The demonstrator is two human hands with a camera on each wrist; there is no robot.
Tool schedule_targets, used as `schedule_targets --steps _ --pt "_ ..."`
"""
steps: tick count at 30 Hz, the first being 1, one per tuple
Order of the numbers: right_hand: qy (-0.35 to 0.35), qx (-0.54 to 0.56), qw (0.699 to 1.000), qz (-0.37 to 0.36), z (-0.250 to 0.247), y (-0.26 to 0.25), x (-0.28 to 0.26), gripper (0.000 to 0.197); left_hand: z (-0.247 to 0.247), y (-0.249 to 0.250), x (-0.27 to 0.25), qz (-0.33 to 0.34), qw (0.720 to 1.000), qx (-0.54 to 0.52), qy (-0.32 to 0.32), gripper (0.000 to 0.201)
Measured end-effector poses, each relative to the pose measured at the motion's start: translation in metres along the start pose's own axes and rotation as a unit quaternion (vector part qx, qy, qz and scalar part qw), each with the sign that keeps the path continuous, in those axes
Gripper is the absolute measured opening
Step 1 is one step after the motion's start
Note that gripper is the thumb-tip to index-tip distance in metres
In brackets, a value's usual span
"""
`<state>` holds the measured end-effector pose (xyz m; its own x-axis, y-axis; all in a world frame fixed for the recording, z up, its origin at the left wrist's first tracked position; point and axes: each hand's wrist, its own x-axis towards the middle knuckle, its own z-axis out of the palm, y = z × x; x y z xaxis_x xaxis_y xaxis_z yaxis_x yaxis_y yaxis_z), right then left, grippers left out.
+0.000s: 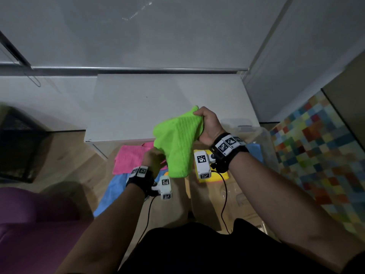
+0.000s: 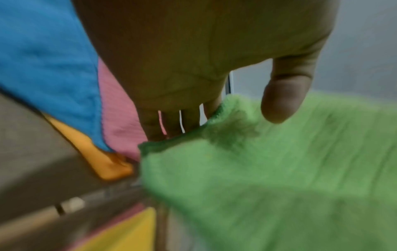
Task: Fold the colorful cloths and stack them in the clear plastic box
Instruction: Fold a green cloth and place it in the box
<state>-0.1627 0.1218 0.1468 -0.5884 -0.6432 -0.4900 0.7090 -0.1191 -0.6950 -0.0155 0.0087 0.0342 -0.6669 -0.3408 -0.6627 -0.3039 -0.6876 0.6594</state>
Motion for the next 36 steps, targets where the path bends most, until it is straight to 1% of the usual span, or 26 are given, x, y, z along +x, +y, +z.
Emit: schedule_targets --steps 1,2,3,5,6,7,9,10,12,14,15,16,18,19,20,22,24,26,27,28,30,31,32,33,34,36 --pt "0.011 -0.005 1.000 -0.008 -0.005 0.000 0.000 0.017 0.004 0.005 0.002 0.001 0.999 -0.038 -0.015 0.022" --pt "0.023 -0.008 1.000 -0.017 -0.009 0.000 0.000 0.014 0.008 0.010 0.003 0.000 0.998 -0.056 -0.028 0.024" --pt "0.049 -0.023 0.998 -0.032 -0.014 0.000 0.001 0.012 0.009 0.014 0.006 -0.008 0.998 -0.054 -0.037 0.027" --pt "0.132 -0.086 0.985 -0.064 -0.028 0.003 0.006 0.013 0.007 0.018 0.016 -0.029 0.999 0.024 -0.022 0.033" --pt "0.178 -0.125 0.973 -0.081 -0.036 0.003 0.008 0.015 0.004 0.021 0.020 -0.037 0.995 0.092 0.013 0.041" --pt "0.219 -0.165 0.957 -0.097 -0.044 0.003 0.010 0.017 0.000 0.024 0.024 -0.041 0.982 0.177 0.045 0.050" --pt "0.258 -0.231 0.931 -0.113 -0.062 0.006 0.016 0.019 -0.015 0.027 0.025 -0.007 0.928 0.353 0.115 0.057" --pt "0.265 -0.258 0.922 -0.116 -0.069 0.008 0.017 0.019 -0.022 0.028 0.025 0.014 0.901 0.413 0.133 0.057" --pt "0.272 -0.299 0.907 -0.119 -0.079 0.015 0.017 0.023 -0.037 0.030 0.024 0.048 0.865 0.475 0.155 0.057" --pt "0.271 -0.327 0.896 -0.131 -0.082 0.020 0.012 0.025 -0.045 0.030 0.025 0.072 0.842 0.503 0.184 0.056" --pt "0.268 -0.340 0.891 -0.138 -0.082 0.023 0.010 0.025 -0.047 0.032 0.026 0.060 0.842 0.500 0.191 0.057" --pt "0.266 -0.350 0.887 -0.144 -0.085 0.025 0.011 0.027 -0.049 0.033 0.027 0.038 0.855 0.480 0.194 0.060" --pt "0.264 -0.366 0.880 -0.151 -0.090 0.029 0.013 0.038 -0.053 0.033 0.028 -0.016 0.891 0.409 0.196 0.070" --pt "0.263 -0.372 0.876 -0.156 -0.091 0.030 0.014 0.043 -0.054 0.031 0.027 -0.026 0.908 0.375 0.183 0.068" --pt "0.261 -0.378 0.874 -0.160 -0.091 0.030 0.016 0.046 -0.056 0.029 0.028 -0.016 0.925 0.342 0.164 0.061" --pt "0.258 -0.389 0.869 -0.162 -0.090 0.028 0.017 0.045 -0.062 0.023 0.029 0.008 0.946 0.293 0.136 0.052" --pt "0.251 -0.397 0.868 -0.161 -0.087 0.025 0.017 0.041 -0.067 0.017 0.029 0.018 0.959 0.246 0.142 0.053" --pt "0.230 -0.398 0.874 -0.160 -0.085 0.024 0.018 0.031 -0.065 0.013 0.025 -0.011 0.980 0.154 0.125 0.057" --pt "0.219 -0.397 0.877 -0.158 -0.085 0.024 0.019 0.031 -0.065 0.010 0.026 -0.038 0.985 0.126 0.110 0.063" --pt "0.210 -0.395 0.881 -0.156 -0.085 0.024 0.019 0.034 -0.064 0.008 0.028 -0.067 0.983 0.138 0.100 0.070" --pt "0.205 -0.395 0.882 -0.157 -0.086 0.026 0.022 0.047 -0.061 0.003 0.029 -0.119 0.960 0.230 0.101 0.084" --pt "0.208 -0.394 0.881 -0.160 -0.087 0.027 0.024 0.054 -0.060 0.000 0.030 -0.125 0.946 0.281 0.100 0.083" --pt "0.213 -0.391 0.880 -0.165 -0.088 0.027 0.025 0.060 -0.058 -0.002 0.029 -0.112 0.933 0.328 0.099 0.073" --pt "0.219 -0.386 0.880 -0.170 -0.090 0.027 0.026 0.063 -0.057 -0.003 0.030 -0.085 0.927 0.351 0.105 0.060" --pt "0.226 -0.382 0.879 -0.176 -0.090 0.026 0.026 0.064 -0.059 -0.004 0.032 -0.065 0.932 0.340 0.102 0.049" --pt "0.234 -0.376 0.878 -0.182 -0.090 0.022 0.023 0.059 -0.056 -0.001 0.026 -0.028 0.964 0.239 0.112 0.031"
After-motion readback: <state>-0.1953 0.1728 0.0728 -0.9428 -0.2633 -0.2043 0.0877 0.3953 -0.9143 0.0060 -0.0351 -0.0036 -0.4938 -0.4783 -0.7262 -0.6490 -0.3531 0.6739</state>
